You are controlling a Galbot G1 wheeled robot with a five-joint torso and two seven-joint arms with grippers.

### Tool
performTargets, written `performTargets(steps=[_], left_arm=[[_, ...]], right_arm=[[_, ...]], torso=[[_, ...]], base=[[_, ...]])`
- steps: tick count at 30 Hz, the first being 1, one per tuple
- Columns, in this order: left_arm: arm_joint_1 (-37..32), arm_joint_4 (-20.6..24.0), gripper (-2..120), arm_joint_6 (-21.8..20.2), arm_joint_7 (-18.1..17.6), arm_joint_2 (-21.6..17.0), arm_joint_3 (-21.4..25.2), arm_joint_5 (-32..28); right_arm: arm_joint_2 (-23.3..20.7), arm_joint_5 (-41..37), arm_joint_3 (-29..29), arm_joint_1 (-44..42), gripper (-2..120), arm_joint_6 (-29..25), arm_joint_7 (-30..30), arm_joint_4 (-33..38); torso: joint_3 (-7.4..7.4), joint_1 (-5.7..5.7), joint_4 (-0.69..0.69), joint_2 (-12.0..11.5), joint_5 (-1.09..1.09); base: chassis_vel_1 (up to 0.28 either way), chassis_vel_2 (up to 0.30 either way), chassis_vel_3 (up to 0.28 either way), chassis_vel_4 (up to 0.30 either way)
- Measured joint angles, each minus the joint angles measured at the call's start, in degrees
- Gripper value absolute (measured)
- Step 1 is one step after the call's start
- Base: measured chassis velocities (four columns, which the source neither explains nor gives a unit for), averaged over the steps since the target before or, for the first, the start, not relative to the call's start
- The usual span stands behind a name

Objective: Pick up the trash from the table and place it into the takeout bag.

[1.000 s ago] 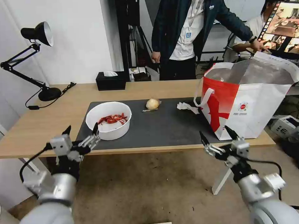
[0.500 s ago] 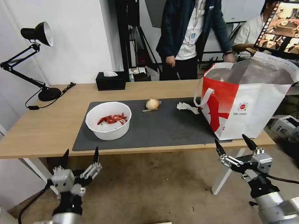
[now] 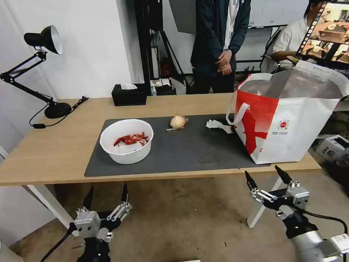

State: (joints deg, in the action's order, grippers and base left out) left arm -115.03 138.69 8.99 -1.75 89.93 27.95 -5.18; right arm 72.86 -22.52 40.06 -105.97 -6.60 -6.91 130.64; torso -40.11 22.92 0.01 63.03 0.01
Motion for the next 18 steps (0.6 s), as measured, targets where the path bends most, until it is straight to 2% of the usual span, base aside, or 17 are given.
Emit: performTargets(steps=[8,18], left_arm=[[-0.05,0.05,100,-0.35,-0.02,1.22,-1.05,0.97],[0.35,0.17,100,-0.89,0.0,1.36,-1.96,1.14]], right_arm=[[-3.16,0.27,-3.12,1.87,100,2.78,4.53,0.23],[-3.7,1.26,-5.35,5.45,100,4.68,6.71,-0.15]], torso=[[0.0,0.0,0.0,-0.01,-0.01],[0.0,-0.01,-0.03,0.0,-0.01]], base=[[0.0,0.0,0.0,0.0],[0.0,0.0,0.0,0.0]])
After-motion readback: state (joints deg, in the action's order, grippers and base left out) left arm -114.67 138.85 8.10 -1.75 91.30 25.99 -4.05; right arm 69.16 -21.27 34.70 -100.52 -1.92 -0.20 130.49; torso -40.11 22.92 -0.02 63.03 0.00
